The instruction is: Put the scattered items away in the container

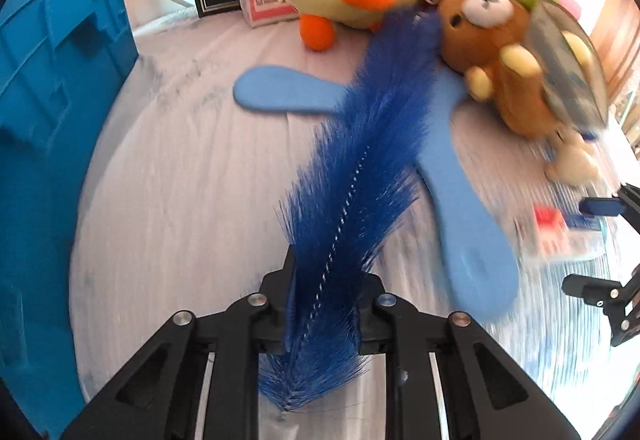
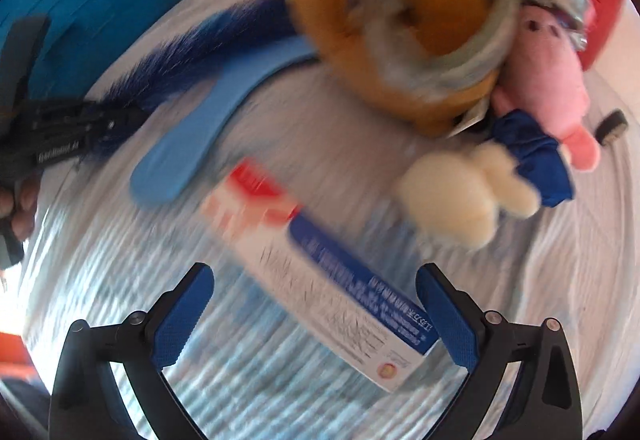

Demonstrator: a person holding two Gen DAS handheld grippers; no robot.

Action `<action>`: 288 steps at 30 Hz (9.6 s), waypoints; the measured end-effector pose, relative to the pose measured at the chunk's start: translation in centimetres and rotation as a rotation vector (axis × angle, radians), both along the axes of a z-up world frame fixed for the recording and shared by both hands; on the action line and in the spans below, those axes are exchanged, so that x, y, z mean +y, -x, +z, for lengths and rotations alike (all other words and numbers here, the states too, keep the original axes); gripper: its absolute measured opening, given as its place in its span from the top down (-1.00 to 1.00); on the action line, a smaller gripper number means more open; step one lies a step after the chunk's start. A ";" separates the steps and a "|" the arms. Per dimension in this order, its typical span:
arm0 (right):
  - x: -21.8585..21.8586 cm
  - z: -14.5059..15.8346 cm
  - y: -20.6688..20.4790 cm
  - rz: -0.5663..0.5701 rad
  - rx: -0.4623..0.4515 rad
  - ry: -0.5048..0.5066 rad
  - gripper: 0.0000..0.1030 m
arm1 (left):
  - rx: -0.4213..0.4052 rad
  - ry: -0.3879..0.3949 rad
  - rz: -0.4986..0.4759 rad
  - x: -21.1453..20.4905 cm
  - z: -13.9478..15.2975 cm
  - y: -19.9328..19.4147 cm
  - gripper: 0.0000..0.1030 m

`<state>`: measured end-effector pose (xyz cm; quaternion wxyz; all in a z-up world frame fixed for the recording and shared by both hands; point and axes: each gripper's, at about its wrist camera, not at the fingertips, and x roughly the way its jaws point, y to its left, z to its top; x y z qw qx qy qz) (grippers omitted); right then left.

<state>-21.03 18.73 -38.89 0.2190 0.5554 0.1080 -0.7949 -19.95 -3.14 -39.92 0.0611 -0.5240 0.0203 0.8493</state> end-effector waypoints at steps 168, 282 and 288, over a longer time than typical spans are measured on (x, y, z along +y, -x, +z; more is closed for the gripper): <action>-32.2 36.2 -13.2 -0.173 0.478 0.242 -0.98 | 0.536 -0.128 0.156 -31.7 39.4 -15.8 -0.84; 5.3 10.5 -2.6 -0.366 0.390 0.205 -0.19 | 0.139 -0.083 -0.565 20.3 17.5 14.3 1.00; 6.4 11.6 -4.7 -0.387 0.385 0.245 -0.19 | 0.165 -0.094 -0.546 18.3 18.7 12.9 1.00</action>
